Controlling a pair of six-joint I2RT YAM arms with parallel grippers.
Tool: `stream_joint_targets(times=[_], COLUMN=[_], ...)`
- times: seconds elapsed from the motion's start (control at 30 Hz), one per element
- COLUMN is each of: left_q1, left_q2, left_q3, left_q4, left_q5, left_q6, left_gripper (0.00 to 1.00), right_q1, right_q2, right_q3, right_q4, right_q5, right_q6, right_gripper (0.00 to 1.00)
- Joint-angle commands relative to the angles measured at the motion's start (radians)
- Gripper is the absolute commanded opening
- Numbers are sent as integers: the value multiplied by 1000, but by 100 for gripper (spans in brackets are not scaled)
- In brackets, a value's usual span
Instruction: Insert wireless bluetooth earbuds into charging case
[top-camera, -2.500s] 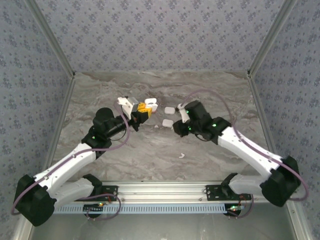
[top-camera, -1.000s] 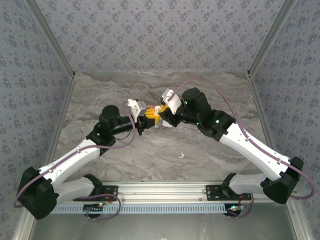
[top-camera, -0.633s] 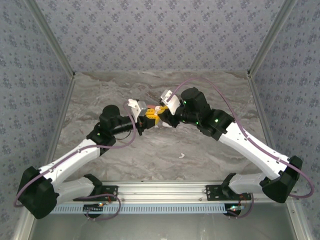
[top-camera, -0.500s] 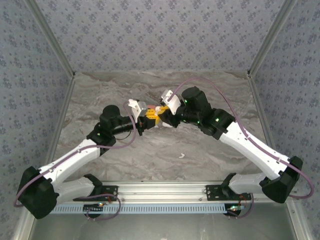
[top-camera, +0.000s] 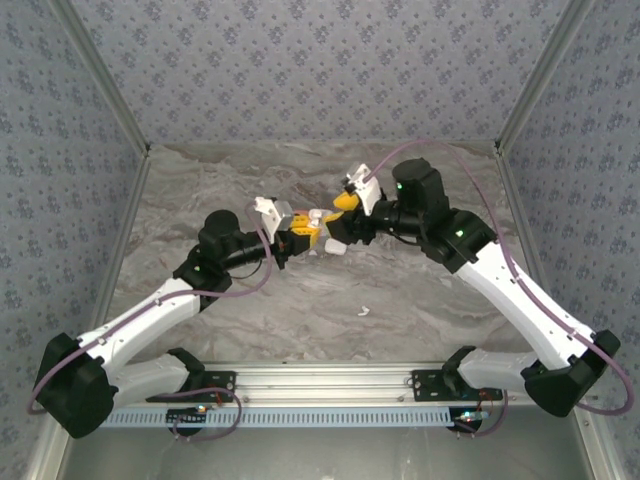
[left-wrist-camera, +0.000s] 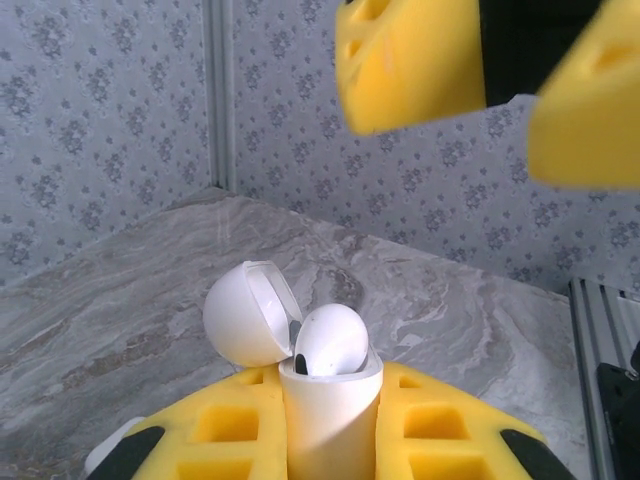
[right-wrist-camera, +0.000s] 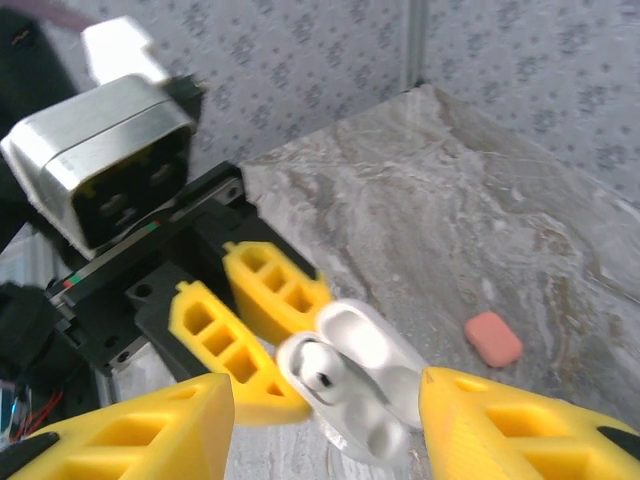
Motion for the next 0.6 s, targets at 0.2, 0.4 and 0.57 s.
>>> stream_joint_targets(times=[0.2, 0.4, 0.57], left_q1=[-3, -3, -3], left_q2=[-132, -219, -259], left_q3=[-110, -170, -199], left_q4=[176, 261, 311], left_q5=[-235, -344, -404], left_q6=[-29, -69, -95], left_gripper=[0, 0, 0], right_q1=[-141, -148, -63], right_q2=[-29, 9, 87], right_q3=[-85, -257, -388], right_q4=[-131, -198, -220], right_q5=[222, 234, 228], right_q6=[246, 428, 511], right_gripper=[54, 58, 65])
